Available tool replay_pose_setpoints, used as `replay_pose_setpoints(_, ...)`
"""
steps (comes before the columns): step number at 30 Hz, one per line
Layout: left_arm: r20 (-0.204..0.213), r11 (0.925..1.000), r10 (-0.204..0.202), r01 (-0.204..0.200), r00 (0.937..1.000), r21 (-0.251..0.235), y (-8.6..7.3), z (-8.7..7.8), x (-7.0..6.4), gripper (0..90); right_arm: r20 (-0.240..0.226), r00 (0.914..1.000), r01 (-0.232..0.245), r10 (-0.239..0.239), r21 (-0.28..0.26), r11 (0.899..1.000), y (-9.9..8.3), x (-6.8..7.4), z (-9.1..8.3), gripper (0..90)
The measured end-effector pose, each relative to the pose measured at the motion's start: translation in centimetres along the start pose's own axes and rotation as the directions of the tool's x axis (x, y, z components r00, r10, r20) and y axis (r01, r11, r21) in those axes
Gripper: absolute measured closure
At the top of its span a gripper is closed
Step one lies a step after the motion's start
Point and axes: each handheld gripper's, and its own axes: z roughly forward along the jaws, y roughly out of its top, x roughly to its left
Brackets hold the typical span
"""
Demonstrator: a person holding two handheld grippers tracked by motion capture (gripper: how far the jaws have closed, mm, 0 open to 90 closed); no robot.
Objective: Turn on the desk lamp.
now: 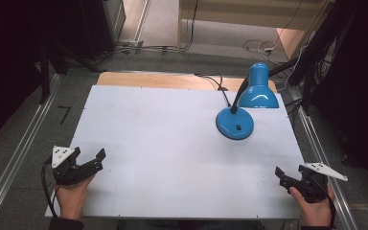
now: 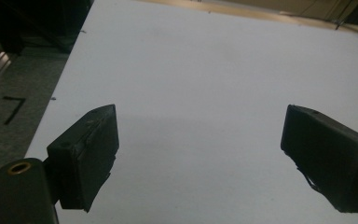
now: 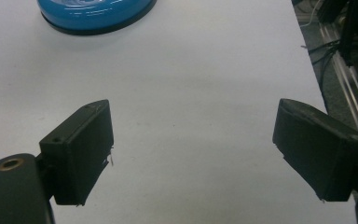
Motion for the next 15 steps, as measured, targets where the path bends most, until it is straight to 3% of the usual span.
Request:
replay_pose_setpoints(1, -0.014, 0.9994, -0.011, 0.012, 0.9998, 0.032, -0.48, 0.53, 0.08, 11.8, -0.010, 0.9998, -0.018, 0.018, 0.007, 1.000, 0.00, -0.09, 0.19, 10.9)
replay_pose_setpoints(2, -0.014, 0.9994, -0.011, 0.012, 0.9998, 0.032, -0.48, 0.53, 0.08, 11.8, -0.018, 0.9993, -0.031, 0.031, 0.015, 0.999, 0.05, -0.14, 0.45, 10.9)
replay_pose_setpoints(4, -0.016, 0.9974, -0.022, 0.023, 0.9996, 0.068, -0.52, 1.13, 0.08, 11.8, -0.021, 0.9993, -0.031, 0.032, 0.022, 0.999, 0.11, -0.08, 0.67, 10.9)
replay_pose_setpoints(5, -0.013, 0.9981, -0.026, 0.026, 0.9996, 0.055, -0.30, 0.90, -0.02, 11.8, -0.018, 0.9998, 0.005, -0.004, 0.019, 1.000, 0.20, 0.17, 0.63, 11.0)
replay_pose_setpoints(7, -0.007, 0.9998, -0.014, 0.014, 0.9999, 0.011, -0.12, 0.39, -0.29, 12.1, -0.033, 0.9994, -0.005, 0.005, 0.012, 1.000, 0.10, 0.23, 0.54, 10.9)
replay_pose_setpoints(8, -0.012, 0.9991, 0.015, -0.014, 0.9998, 0.040, -0.17, 0.72, -0.54, 12.0, -0.028, 0.9996, 0.004, -0.003, 0.016, 1.000, 0.11, 0.25, 0.69, 10.9)
replay_pose_setpoints(9, -0.015, 0.9987, 0.019, -0.018, 0.9997, 0.048, -0.19, 0.76, -0.63, 11.7, -0.027, 0.9996, 0.013, -0.012, 0.017, 1.000, 0.17, 0.29, 0.78, 11.0)
replay_pose_setpoints(15, -0.006, 0.9991, 0.021, -0.020, 0.9998, 0.037, -0.25, 0.47, -0.63, 11.7, -0.017, 0.9992, 0.037, -0.037, -0.010, 0.999, 0.25, 0.31, 0.09, 11.0)
